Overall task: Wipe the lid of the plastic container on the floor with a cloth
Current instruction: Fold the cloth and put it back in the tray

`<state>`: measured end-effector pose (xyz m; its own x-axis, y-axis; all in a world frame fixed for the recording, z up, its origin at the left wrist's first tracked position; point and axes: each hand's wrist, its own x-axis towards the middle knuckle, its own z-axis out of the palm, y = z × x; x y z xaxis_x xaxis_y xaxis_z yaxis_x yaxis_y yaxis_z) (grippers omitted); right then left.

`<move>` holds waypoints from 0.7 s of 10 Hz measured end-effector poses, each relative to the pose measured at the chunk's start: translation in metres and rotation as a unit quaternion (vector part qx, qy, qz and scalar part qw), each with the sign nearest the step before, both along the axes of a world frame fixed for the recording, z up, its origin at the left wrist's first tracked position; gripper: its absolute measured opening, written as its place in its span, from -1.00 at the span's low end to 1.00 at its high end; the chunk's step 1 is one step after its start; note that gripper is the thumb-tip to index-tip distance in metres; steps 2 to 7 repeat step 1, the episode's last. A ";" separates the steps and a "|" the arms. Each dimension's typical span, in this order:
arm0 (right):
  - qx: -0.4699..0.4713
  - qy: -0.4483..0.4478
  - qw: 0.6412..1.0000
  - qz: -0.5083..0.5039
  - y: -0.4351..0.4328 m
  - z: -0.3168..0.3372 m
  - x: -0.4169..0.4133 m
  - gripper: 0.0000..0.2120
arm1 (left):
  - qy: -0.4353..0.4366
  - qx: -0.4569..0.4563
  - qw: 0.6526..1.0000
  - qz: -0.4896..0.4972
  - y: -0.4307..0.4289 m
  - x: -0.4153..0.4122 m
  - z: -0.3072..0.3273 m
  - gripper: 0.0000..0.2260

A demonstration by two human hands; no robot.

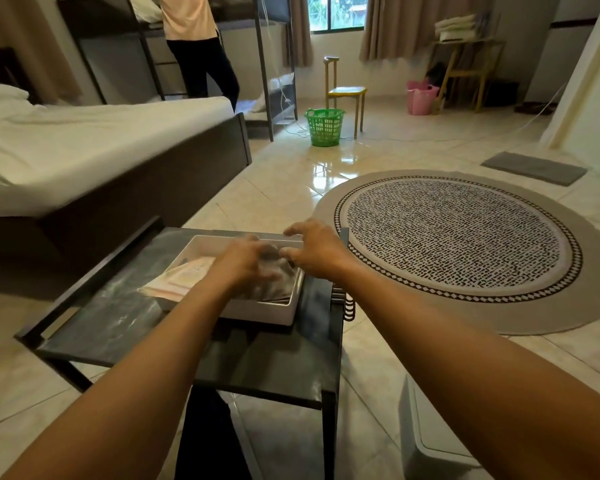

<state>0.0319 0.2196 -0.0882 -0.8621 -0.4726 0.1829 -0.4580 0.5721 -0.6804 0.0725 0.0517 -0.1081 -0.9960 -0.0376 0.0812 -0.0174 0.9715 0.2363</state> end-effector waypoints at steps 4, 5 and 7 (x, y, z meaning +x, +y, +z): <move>-0.049 0.018 0.999 0.013 0.030 0.023 0.019 -0.58 | -0.120 -0.032 0.992 -0.028 0.013 -0.001 -0.004 -0.59; -0.049 0.018 0.999 0.013 0.030 0.023 0.019 -0.58 | -0.120 -0.032 0.992 -0.028 0.013 -0.001 -0.004 -0.59; -0.049 0.018 0.999 0.013 0.030 0.023 0.019 -0.58 | -0.120 -0.032 0.992 -0.028 0.013 -0.001 -0.004 -0.59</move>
